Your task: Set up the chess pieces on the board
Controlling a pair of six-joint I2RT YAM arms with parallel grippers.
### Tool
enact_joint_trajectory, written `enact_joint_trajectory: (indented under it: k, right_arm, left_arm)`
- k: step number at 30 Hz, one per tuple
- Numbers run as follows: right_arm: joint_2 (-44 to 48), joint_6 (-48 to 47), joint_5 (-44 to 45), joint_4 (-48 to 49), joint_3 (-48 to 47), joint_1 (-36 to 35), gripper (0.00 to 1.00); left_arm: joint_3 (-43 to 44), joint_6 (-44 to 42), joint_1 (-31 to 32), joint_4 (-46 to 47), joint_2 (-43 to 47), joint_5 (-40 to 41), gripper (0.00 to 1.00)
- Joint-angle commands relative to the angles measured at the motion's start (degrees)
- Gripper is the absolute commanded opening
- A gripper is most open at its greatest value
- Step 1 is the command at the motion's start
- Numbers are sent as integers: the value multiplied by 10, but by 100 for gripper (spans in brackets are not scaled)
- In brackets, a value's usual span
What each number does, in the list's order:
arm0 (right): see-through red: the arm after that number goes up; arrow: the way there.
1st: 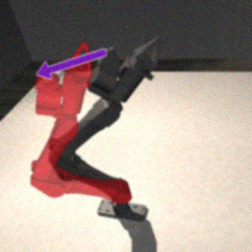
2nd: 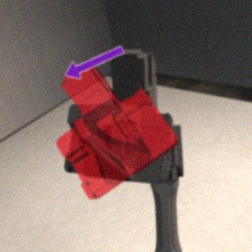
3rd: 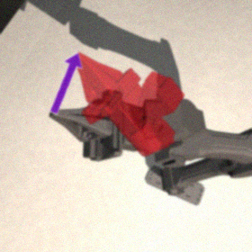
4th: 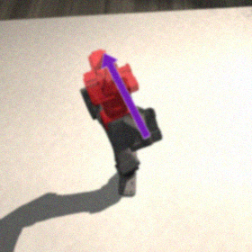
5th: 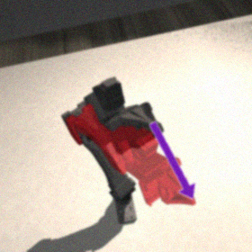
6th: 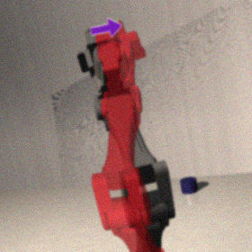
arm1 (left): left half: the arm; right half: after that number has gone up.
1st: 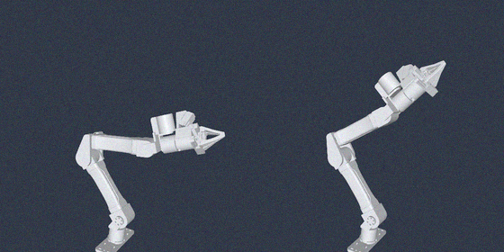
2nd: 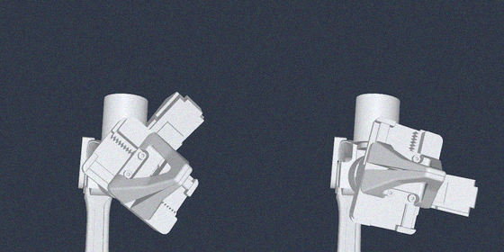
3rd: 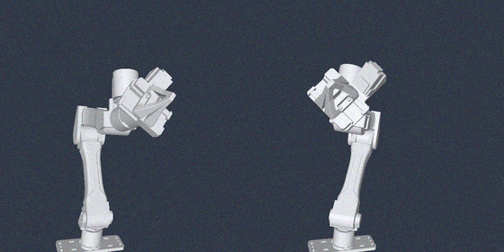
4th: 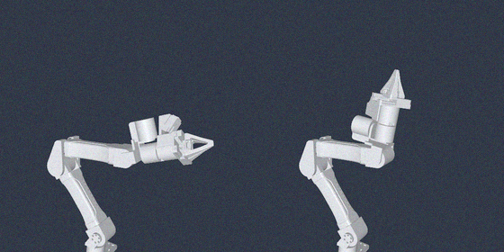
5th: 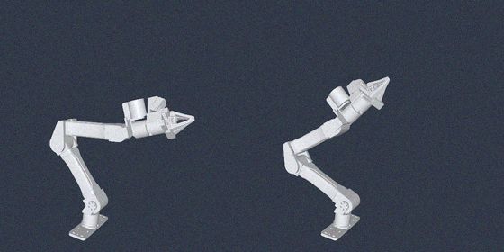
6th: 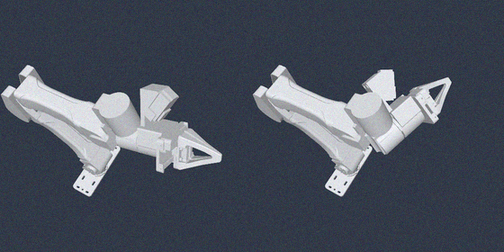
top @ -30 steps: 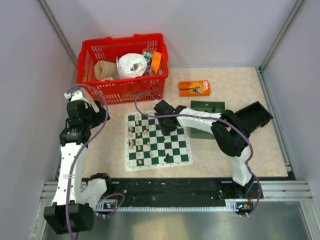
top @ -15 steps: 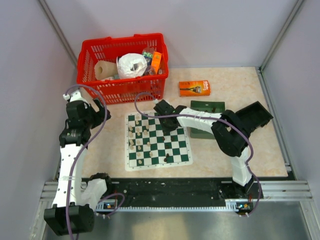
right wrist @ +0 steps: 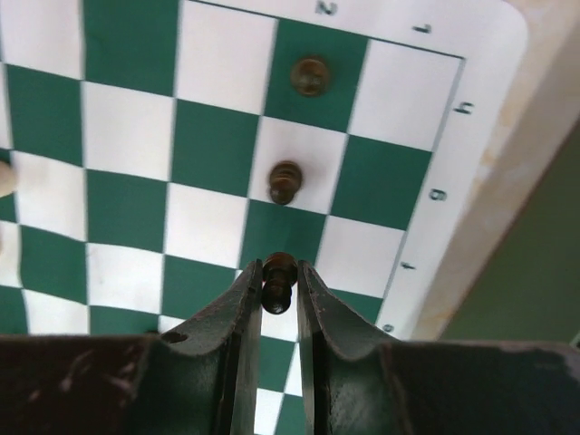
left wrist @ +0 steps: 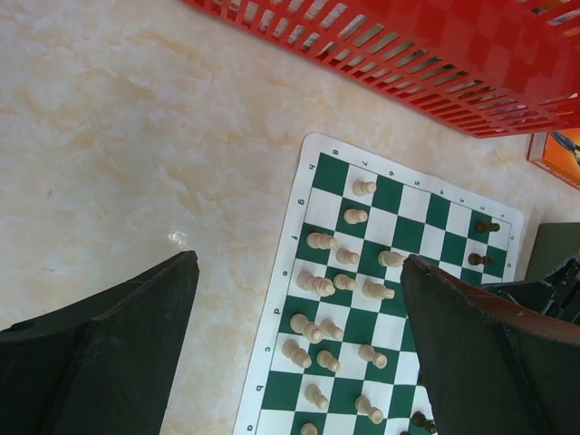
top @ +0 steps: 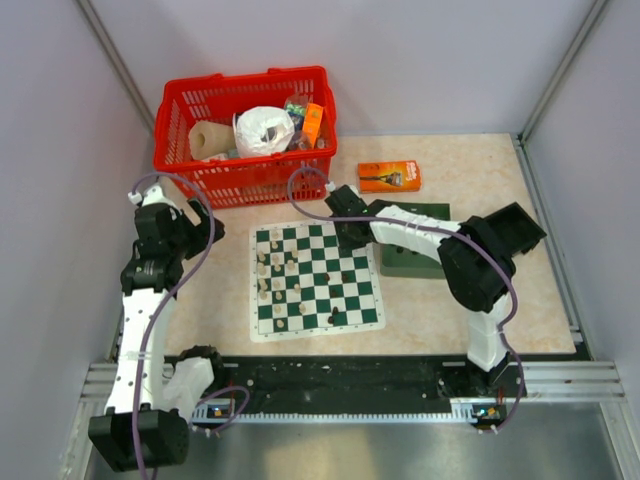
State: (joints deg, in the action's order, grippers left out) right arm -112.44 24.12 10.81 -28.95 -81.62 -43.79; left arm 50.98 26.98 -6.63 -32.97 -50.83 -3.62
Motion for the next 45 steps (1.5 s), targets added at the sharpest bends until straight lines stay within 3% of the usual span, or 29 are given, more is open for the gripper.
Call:
enact_joint_trajectory:
  k: [1, 32, 45]
  right_arm:
    - [23, -4, 5, 15, 6, 15, 18]
    - [-37, -9, -22, 32, -24, 16, 20]
    - [-28, -6, -19, 29, -19, 11, 33]
  left_arm:
    - [-4, 5, 0, 30, 11, -5, 99]
    - [-24, -2, 0, 46, -1, -5, 99]
    - [-25, -5, 0, 44, -2, -1, 99]
